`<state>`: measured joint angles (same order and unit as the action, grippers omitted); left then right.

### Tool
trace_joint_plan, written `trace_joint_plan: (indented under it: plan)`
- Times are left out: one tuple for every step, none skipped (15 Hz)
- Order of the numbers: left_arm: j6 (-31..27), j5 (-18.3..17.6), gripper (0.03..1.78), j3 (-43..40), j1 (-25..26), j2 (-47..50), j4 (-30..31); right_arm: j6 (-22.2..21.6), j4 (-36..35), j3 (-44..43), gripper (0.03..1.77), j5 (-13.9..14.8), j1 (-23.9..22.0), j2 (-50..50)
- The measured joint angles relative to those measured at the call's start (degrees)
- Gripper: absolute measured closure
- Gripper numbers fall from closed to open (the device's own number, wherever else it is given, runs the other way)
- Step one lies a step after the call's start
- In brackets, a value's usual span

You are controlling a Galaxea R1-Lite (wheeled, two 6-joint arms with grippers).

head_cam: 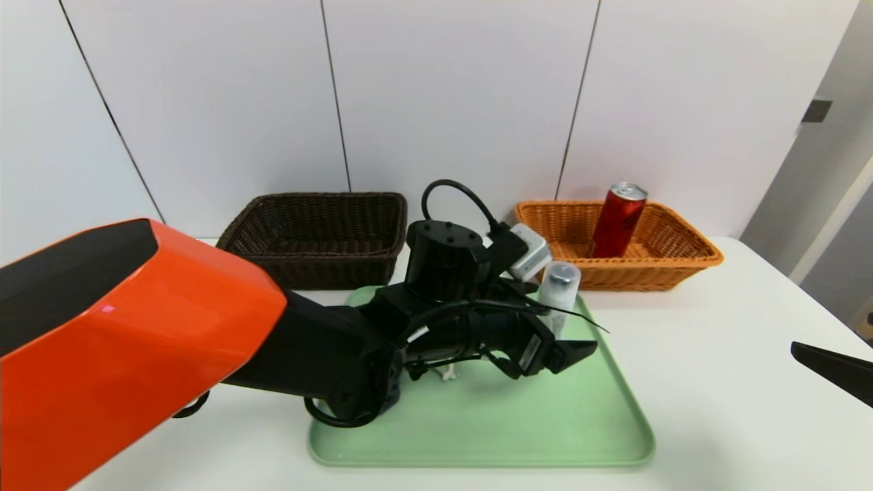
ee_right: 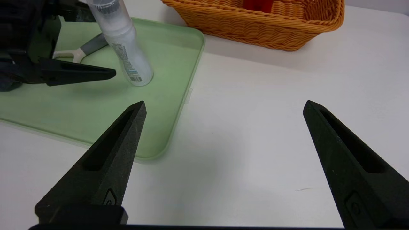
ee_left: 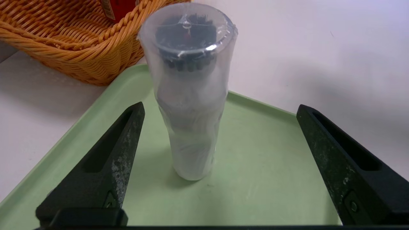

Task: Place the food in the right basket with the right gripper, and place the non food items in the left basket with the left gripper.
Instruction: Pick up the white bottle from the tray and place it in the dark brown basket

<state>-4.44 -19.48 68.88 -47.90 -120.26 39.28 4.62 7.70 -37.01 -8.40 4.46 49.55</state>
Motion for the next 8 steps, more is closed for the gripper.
trace_joint_plan:
  plan:
    - [0.0, -0.1, 0.12, 1.0, -0.1, -0.7, 0.0, 0.0, 0.0, 0.0, 0.11, 0.1, 0.0, 0.0]
    - [0.0, -0.1, 0.12, 1.9, -0.2, -1.5, 0.0, 0.0, 0.0, 0.0, 0.11, 0.4, 0.0, 0.0]
    - [0.2, -0.1, 0.12, 2.8, -0.4, -2.2, 0.0, 0.0, 0.0, -0.1, 0.11, 0.6, 0.0, 0.1]
    - [0.3, -0.1, 0.12, 3.4, -0.5, -2.8, 0.0, 0.0, 0.0, -0.1, 0.11, 0.8, 0.0, 0.1]
    - [0.3, -0.1, 0.12, 4.0, -0.6, -3.3, -0.1, 0.0, 0.0, -0.1, 0.11, 0.8, 0.0, 0.1]
    - [0.6, -0.1, 0.12, 4.6, -0.7, -3.8, -0.1, 0.0, 0.0, -0.1, 0.11, 0.8, 0.0, 0.2]
    - [1.0, -0.1, 0.12, 5.1, -0.8, -4.2, -0.1, 0.0, 0.0, -0.1, 0.11, 0.8, 0.0, 0.2]
    - [1.1, -0.1, 0.12, 5.6, -0.9, -4.4, 0.0, 0.0, 0.0, -0.1, 0.11, 0.9, 0.0, 0.2]
